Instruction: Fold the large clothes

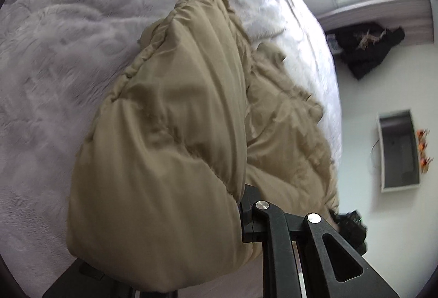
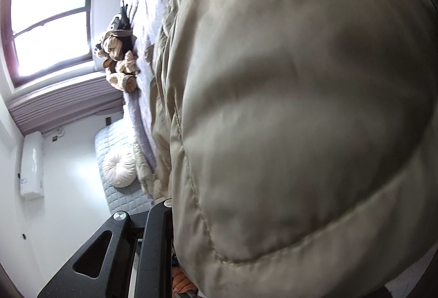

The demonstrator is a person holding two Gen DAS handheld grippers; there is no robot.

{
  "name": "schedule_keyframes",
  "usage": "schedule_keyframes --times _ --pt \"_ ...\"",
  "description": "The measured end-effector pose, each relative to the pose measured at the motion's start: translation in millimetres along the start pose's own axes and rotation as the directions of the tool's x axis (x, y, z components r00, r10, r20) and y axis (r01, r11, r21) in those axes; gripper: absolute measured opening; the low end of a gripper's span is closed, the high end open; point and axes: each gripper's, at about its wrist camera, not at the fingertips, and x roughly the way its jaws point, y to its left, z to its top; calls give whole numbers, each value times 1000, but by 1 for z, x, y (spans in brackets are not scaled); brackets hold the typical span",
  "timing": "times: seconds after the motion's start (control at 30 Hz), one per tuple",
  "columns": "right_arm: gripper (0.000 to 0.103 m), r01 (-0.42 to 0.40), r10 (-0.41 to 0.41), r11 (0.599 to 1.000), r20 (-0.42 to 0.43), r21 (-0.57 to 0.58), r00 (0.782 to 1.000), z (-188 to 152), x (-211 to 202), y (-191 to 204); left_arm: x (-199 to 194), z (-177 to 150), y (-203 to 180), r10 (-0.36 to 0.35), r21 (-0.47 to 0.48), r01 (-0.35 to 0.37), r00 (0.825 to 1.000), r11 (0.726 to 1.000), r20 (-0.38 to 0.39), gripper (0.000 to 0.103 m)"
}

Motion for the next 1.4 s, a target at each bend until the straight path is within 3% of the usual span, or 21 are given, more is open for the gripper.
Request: schedule_keyframes --times 0.2,0.33,0.4,0.67,0.77,0.87,0.9,0.93,0.97,1.23,1.33,1.4 --pt "45 114 -116 993 53 43 992 -10 2 -18 0 -5 6 57 75 -52 997 996 -60 20" --pt "55 180 -181 983 84 23 980 -18 -6 -7 -15 -4 -2 131 140 -121 989 983 -62 36" --pt "60 222 -222 975 91 12 971 -24 -5 3 -29 -7 -6 146 174 -135 988 976 -55 37" --pt "65 369 -359 921 92 -128 929 -63 -7 38 -78 -15 -5 229 232 -222 974 947 -2 38" --pt "67 379 -370 907 84 -184 925 -70 -28 41 -95 -14 -4 252 240 -256 966 936 49 38" --pt "72 370 -367 896 58 -244 928 -84 -18 59 -95 -7 -10 253 232 -264 964 936 77 38" --pt "72 367 -368 893 48 -261 929 -88 -13 64 -95 -4 -11 258 231 -270 963 935 81 47" --pt "72 364 -368 890 41 -274 929 -92 -10 70 -93 -2 -13 272 232 -286 958 930 88 70" --pt "72 360 -367 886 31 -293 930 -96 -6 75 -92 -2 -15 282 233 -298 954 925 100 76" --pt "72 384 -426 808 8 -446 905 -120 27 116 -67 -1 -18 315 254 -315 948 915 41 80" --pt "82 397 -450 780 8 -485 893 -124 39 125 -63 7 -14 322 247 -321 946 914 39 80" --pt "83 406 -461 764 15 -502 887 -127 44 130 -61 16 -12 310 243 -308 950 920 32 80"
